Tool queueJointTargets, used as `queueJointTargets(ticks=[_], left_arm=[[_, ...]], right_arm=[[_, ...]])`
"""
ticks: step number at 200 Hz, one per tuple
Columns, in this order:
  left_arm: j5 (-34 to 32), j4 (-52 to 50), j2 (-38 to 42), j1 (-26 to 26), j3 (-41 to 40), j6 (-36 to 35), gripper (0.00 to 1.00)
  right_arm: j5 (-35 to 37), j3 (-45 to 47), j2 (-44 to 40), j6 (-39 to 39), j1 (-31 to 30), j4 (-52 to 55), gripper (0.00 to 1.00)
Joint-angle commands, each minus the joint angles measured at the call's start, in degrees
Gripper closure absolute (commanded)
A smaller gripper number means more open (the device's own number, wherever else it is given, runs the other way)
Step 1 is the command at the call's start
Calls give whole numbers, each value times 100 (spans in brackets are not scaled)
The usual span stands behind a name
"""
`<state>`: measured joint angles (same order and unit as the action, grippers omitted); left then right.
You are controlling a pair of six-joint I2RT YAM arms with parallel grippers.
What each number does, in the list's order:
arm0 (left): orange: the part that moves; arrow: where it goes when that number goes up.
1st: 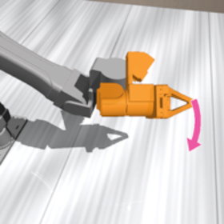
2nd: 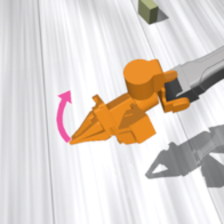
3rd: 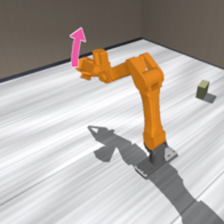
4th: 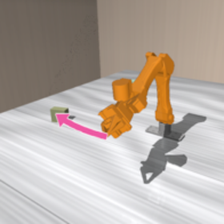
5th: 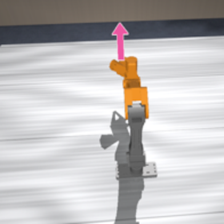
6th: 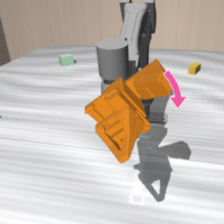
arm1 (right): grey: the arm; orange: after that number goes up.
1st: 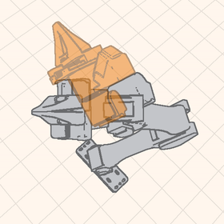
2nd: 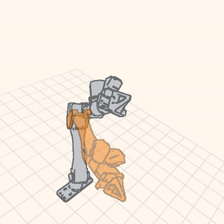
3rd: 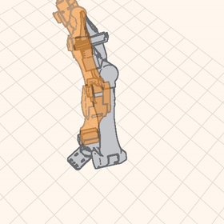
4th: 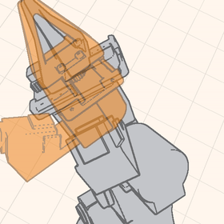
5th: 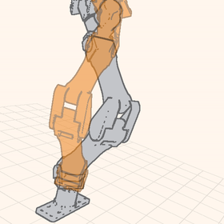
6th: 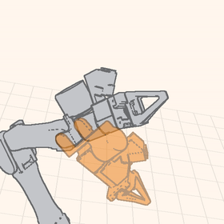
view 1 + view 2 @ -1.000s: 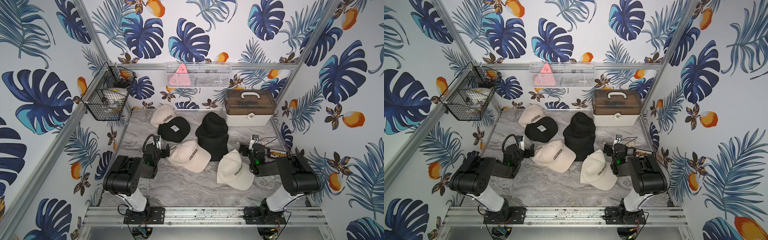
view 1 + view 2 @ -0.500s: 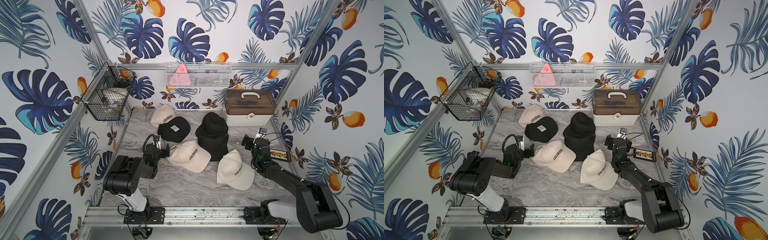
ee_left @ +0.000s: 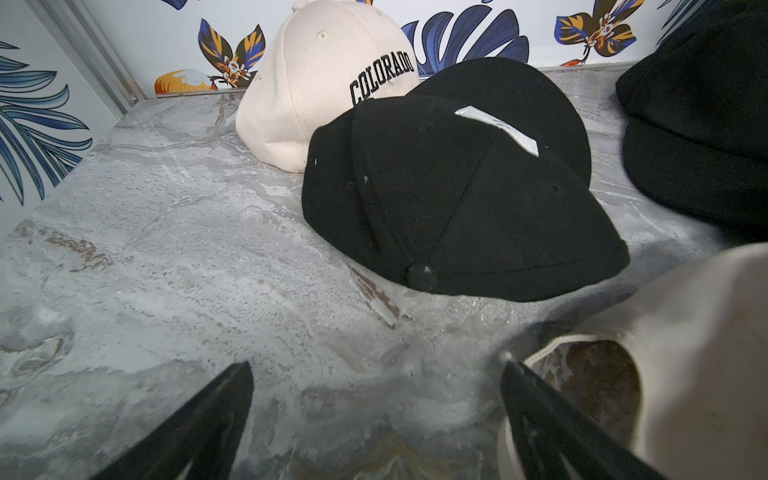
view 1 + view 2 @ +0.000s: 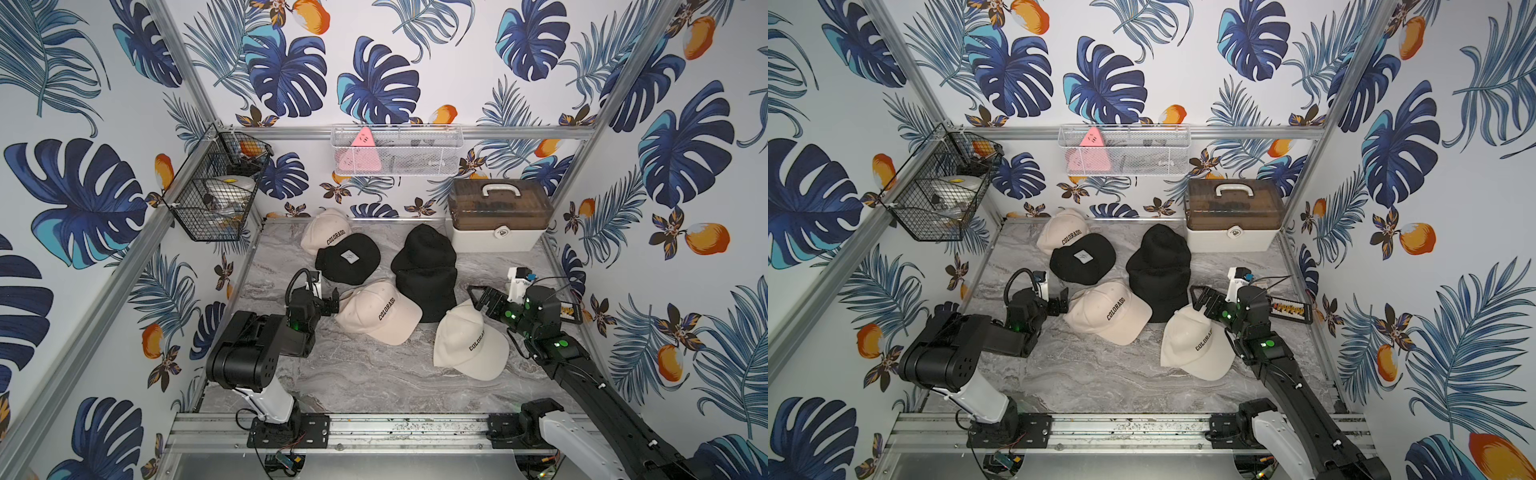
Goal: Stack the baseball caps by color
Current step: Move the baseball cap to the center of the board.
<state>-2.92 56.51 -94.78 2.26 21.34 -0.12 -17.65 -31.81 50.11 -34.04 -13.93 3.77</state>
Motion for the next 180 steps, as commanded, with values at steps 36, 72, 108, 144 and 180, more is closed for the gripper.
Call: queueJointTargets(ticks=[36, 72, 108, 144, 180], left_arm=[[-600, -287, 541, 278, 42, -204, 1], [-1764, -848, 1868, 933, -89, -348, 1], [-1942, -3208, 3349, 1566, 604, 1629, 1], [-1335, -5473, 4210, 1982, 1158, 4172, 2], [-454, -7195, 4848, 2064, 1260, 6479, 10]], right_arm=[[-1642, -1001, 884, 340, -657, 848, 0], [-1533, -1776, 1846, 595, -1117, 1094, 0], [-1387, -2364, 2627, 794, -1525, 970, 0], [-1571, -3080, 3520, 895, -1686, 808, 0], [-1624, -3925, 4426, 1014, -1796, 755, 0]])
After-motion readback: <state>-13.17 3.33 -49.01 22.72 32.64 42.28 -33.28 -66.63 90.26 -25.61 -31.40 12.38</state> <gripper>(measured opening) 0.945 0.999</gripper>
